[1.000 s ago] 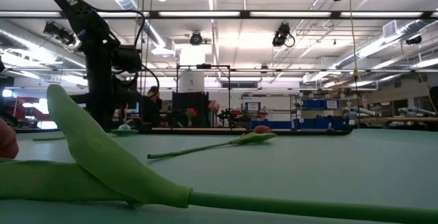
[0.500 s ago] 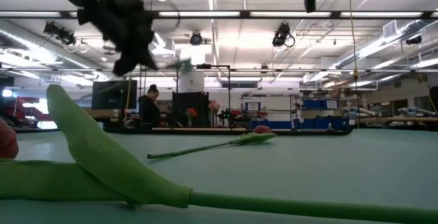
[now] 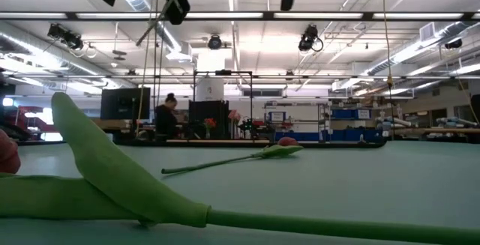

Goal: Sort flowers into vase by color
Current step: Put the top white tulip into the yellow transparent vase

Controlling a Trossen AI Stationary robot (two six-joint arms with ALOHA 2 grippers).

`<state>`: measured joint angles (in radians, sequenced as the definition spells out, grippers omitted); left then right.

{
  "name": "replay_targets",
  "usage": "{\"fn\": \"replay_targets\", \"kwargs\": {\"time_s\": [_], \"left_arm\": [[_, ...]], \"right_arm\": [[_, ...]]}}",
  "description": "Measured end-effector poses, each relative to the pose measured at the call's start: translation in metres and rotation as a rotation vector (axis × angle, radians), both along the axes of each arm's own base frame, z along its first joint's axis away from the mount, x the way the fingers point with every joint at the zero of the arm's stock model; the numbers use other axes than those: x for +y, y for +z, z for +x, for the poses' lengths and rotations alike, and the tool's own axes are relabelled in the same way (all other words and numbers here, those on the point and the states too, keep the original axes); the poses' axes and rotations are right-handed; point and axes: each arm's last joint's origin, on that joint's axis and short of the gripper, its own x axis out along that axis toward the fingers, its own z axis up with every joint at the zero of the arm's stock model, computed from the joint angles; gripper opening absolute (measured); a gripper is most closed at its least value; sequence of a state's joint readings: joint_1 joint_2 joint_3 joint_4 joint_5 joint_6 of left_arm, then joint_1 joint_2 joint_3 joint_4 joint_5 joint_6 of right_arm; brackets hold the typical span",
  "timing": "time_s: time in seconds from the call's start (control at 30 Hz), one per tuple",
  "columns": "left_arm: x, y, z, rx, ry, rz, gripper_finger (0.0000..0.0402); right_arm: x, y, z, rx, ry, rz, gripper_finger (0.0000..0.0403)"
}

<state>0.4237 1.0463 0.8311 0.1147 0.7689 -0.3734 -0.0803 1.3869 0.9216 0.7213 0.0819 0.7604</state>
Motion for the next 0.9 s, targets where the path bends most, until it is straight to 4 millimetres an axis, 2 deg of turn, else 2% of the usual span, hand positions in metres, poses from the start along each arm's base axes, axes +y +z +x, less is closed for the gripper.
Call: {"fn": "replay_targets", "kwargs": {"time_s": [0.13, 0.27, 0.5, 0.63, 0.77, 0.9], "left_arm": [[-0.007, -0.005, 0.013, 0.001, -0.032, -0.008, 0.0000], [-0.006, -0.015, 0.023, 0.052, -0.011, -0.039, 0.0000], [-0.006, -0.021, 0.029, 0.078, -0.014, -0.053, 0.0000], [-0.007, -0.021, 0.029, 0.076, -0.029, -0.065, 0.0000], [-0.007, -0.021, 0.029, 0.093, -0.023, -0.105, 0.0000], [-0.007, -0.022, 0.030, 0.128, -0.015, -0.191, 0.0000]], "right_arm": [[0.008, 0.001, 0.014, 0.000, 0.008, -0.061, 0.0180], [0.015, 0.004, 0.025, 0.012, 0.011, -0.110, 0.0170], [0.015, -0.005, 0.029, 0.106, -0.064, -0.102, 0.0148], [0.015, -0.006, 0.029, 0.118, -0.082, -0.105, 0.0107], [0.014, -0.006, 0.029, 0.134, -0.108, -0.163, 0.0025], [0.014, -0.007, 0.029, 0.167, -0.158, -0.227, 0.0019]]}}
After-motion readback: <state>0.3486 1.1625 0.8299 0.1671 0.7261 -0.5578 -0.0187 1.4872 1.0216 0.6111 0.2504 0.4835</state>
